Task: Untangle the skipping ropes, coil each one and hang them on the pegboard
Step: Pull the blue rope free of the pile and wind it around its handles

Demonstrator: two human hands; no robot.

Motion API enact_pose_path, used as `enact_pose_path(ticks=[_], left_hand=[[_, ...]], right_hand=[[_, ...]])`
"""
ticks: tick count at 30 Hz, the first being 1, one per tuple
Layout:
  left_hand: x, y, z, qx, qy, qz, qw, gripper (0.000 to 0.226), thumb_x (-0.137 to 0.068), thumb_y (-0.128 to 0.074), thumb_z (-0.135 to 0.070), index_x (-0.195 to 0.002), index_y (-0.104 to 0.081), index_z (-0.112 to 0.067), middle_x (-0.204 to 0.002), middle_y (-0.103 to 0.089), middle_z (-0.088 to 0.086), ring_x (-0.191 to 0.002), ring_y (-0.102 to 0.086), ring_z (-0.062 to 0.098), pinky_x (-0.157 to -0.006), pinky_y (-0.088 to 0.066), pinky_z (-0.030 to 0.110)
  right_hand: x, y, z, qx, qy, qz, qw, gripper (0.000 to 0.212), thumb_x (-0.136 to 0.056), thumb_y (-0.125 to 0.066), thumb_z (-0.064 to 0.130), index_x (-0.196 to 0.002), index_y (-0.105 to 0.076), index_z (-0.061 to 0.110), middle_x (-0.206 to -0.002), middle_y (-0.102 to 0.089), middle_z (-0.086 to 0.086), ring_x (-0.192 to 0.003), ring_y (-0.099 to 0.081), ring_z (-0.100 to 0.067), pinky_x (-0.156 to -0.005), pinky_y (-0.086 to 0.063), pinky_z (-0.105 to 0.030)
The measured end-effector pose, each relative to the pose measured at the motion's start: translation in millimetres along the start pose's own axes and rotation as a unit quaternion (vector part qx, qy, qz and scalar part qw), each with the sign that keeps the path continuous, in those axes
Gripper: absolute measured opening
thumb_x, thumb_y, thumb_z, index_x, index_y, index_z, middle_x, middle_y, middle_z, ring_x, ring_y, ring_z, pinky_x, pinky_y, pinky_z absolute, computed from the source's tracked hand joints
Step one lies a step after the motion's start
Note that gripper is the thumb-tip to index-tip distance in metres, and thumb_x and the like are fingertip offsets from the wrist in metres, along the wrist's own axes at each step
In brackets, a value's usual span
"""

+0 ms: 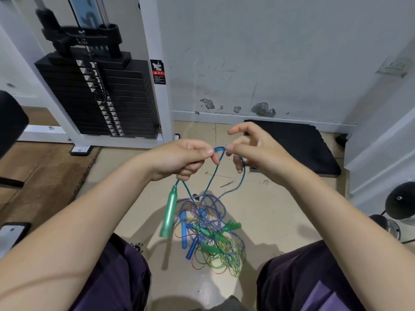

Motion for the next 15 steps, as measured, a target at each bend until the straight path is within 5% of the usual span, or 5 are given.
enact_pose_path(ticks=[3, 6, 11, 13, 15], left_hand=[[-3, -3, 3, -0.043, 0.008, -0.012, 0.999, 0.026, -0.100, -0.050, -0.031, -0.092, -0.069, -0.016, -0.051, -0.035, -0.005, -0.045, -0.024, 0.010, -0.044, -0.022, 0.019], [-3, -5, 3, -0.077, 0.015, -0.002, 0.997, 0.026, -0.104, -0.046, -0.019, -0.095, -0.068, -0.009, -0.056, -0.056, -0.002, -0.050, -0.044, 0.012, -0.051, -0.037, 0.019], [5, 5, 13, -0.209, 0.086, 0.041, 0.973, 0.026, -0.105, -0.046, -0.018, -0.095, -0.068, -0.007, -0.092, -0.071, 0.011, -0.090, -0.063, 0.016, -0.097, -0.044, 0.029], [7, 6, 12, -0.210, 0.080, 0.046, 0.973, 0.027, -0.106, -0.043, -0.018, -0.091, -0.064, -0.009, -0.094, -0.072, 0.012, -0.092, -0.064, 0.017, -0.099, -0.043, 0.034], [5, 8, 9, -0.164, 0.050, 0.021, 0.985, 0.028, -0.106, -0.041, -0.019, -0.087, -0.059, -0.011, -0.075, -0.069, 0.009, -0.078, -0.065, 0.022, -0.091, -0.049, 0.038]], right_hand=[[-1, -11, -5, 0.067, 0.004, 0.034, 0.997, 0.037, -0.081, -0.079, 0.017, -0.109, -0.054, 0.020, -0.069, -0.058, -0.002, -0.050, -0.046, -0.014, -0.047, -0.036, -0.019], [-3, -14, -8, 0.181, 0.006, 0.053, 0.982, 0.026, -0.074, -0.084, 0.027, -0.090, -0.064, 0.023, -0.055, -0.045, 0.007, -0.050, -0.035, -0.009, -0.047, -0.028, -0.023], [-7, 3, -4, 0.251, 0.023, -0.032, 0.967, 0.015, -0.080, -0.079, 0.026, -0.070, -0.068, 0.022, -0.049, -0.038, 0.011, -0.046, -0.033, -0.004, -0.049, -0.031, -0.022], [-7, 13, -4, 0.254, 0.020, -0.069, 0.965, 0.015, -0.086, -0.074, 0.023, -0.074, -0.066, 0.020, -0.054, -0.040, 0.010, -0.048, -0.034, -0.004, -0.052, -0.033, -0.023], [-6, 13, -4, 0.222, 0.013, -0.062, 0.973, 0.015, -0.090, -0.069, 0.023, -0.078, -0.062, 0.017, -0.060, -0.045, 0.005, -0.050, -0.038, -0.007, -0.052, -0.035, -0.022]])
Point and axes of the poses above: each hand's wrist, its own x-axis away from the middle knuckle, its own y-axis out of the back of the hand, z = x × y, the point moved 5 cm from there along -x, towards the middle knuckle
